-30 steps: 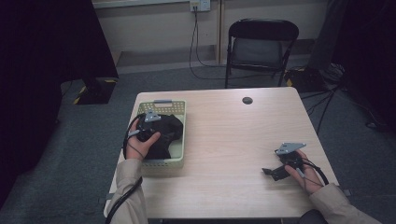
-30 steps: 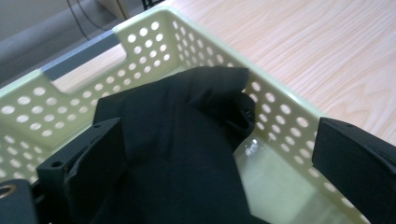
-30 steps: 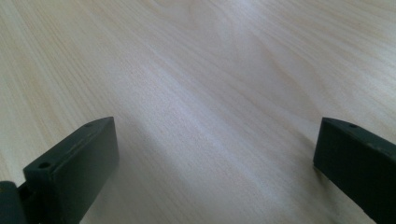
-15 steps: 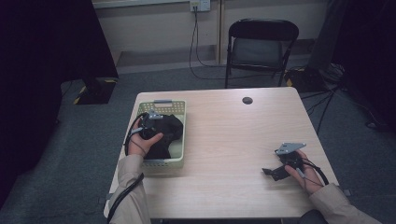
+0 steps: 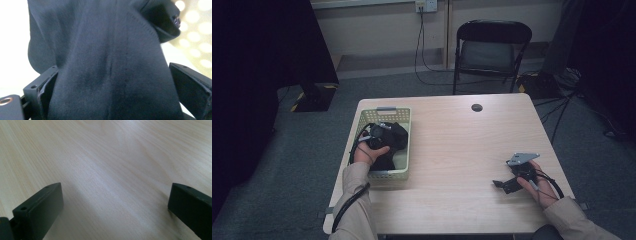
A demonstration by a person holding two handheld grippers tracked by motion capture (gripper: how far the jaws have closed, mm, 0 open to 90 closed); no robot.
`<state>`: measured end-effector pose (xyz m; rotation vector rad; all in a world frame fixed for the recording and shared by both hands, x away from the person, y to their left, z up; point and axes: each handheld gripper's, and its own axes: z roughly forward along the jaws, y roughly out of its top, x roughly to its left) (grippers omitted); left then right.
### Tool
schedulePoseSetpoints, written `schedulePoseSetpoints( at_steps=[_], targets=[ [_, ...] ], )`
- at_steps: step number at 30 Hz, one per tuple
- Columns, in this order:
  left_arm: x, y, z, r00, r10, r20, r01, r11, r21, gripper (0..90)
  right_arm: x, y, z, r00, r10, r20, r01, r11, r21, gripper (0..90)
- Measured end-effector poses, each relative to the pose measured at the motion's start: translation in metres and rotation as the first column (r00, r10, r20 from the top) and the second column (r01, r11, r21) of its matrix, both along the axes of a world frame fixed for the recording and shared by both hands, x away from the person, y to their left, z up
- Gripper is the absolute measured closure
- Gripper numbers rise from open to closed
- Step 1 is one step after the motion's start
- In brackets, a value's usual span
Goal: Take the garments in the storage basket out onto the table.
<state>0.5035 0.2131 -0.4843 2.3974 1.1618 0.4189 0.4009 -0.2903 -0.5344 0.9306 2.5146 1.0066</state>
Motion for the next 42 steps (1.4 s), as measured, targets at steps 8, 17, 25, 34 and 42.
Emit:
schedulePoseSetpoints(
  at_steps=[8, 17, 25, 34, 42],
  targets=[
    [0.008, -0.003, -0.014, 0.995, 0.022, -0.098, -0.014, 0.997, 0.076, 6.5, 0.0, 0.0, 0.0, 1.0, 0.0, 0.0, 0.0, 1.0, 0.0, 0.0],
    [0.011, -0.003, -0.026, 0.9873, 0.032, -0.156, -0.022, 0.9978, 0.062, 12.6, 0.0, 0.0, 0.0, 1.0, 0.0, 0.0, 0.0, 1.0, 0.0, 0.0],
    [0.006, -0.01, -0.018, 0.9876, 0.042, -0.151, -0.028, 0.9948, 0.098, 40.5, 0.0, 0.0, 0.0, 1.0, 0.0, 0.0, 0.0, 1.0, 0.0, 0.0],
    [0.001, -0.005, -0.005, 0.9887, 0.104, -0.107, -0.098, 0.9934, 0.06, 54.9, 0.0, 0.0, 0.0, 1.0, 0.0, 0.0, 0.0, 1.0, 0.0, 0.0],
    [-0.007, 0.003, 0.019, 0.9919, 0.126, -0.013, -0.127, 0.9915, -0.031, 56.6, 0.0, 0.0, 0.0, 1.0, 0.0, 0.0, 0.0, 1.0, 0.0, 0.0]
  ],
)
